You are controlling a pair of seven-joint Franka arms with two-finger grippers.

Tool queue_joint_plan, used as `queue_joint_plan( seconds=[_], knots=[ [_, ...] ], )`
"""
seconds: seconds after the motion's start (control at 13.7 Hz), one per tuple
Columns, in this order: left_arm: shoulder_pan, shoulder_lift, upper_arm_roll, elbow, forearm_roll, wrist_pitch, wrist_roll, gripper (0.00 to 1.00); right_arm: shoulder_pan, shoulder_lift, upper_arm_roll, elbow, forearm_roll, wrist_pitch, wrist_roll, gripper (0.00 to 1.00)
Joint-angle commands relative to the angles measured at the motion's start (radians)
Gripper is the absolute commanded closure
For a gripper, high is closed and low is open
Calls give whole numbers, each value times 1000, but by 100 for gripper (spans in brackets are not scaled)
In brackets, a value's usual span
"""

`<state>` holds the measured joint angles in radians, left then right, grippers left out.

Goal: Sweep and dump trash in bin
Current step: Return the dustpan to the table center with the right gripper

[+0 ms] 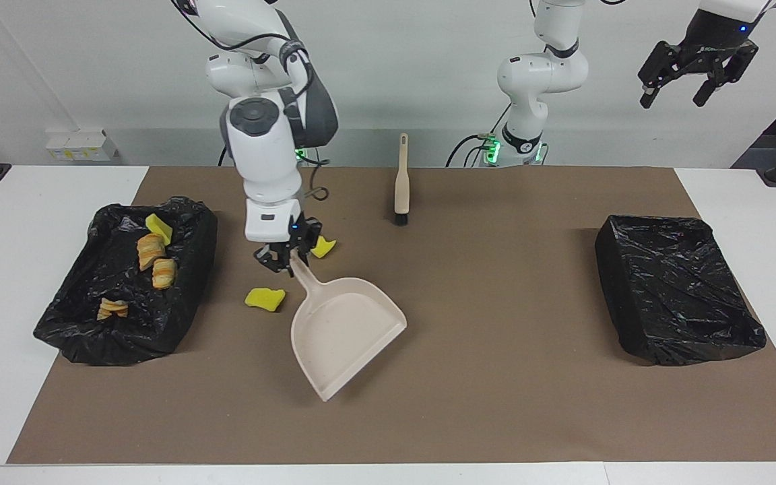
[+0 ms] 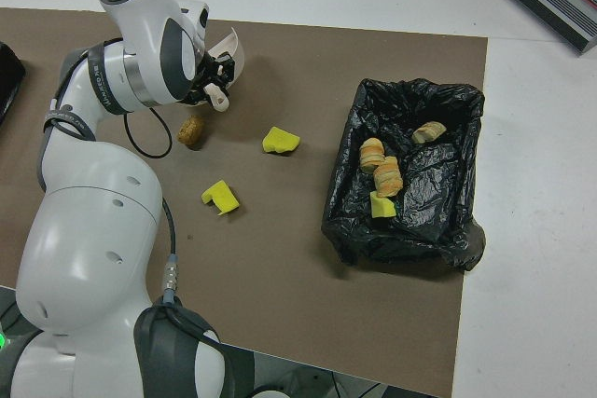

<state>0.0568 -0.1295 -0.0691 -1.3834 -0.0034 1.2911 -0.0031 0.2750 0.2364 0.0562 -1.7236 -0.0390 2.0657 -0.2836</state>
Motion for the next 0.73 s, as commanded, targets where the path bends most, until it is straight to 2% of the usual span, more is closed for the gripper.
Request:
queue_joint_plan(
  seconds=[0.0,0.22,0.44,0.66],
  knots=[
    [3,-25,5,-29,11,-7,-11,0,71,32,-4,1,21,56,238,100],
    [6,-25,11,-29,11,-7,-11,0,174,72,-6,4,10,111,499,100],
    [6,-25,11,-28,11,-7,-11,0,278,144,-6,59,7,134,740,100],
    [6,-25,11,-28,11,-7,-11,0,317,167,-6,20,7,200,964,100]
  ],
)
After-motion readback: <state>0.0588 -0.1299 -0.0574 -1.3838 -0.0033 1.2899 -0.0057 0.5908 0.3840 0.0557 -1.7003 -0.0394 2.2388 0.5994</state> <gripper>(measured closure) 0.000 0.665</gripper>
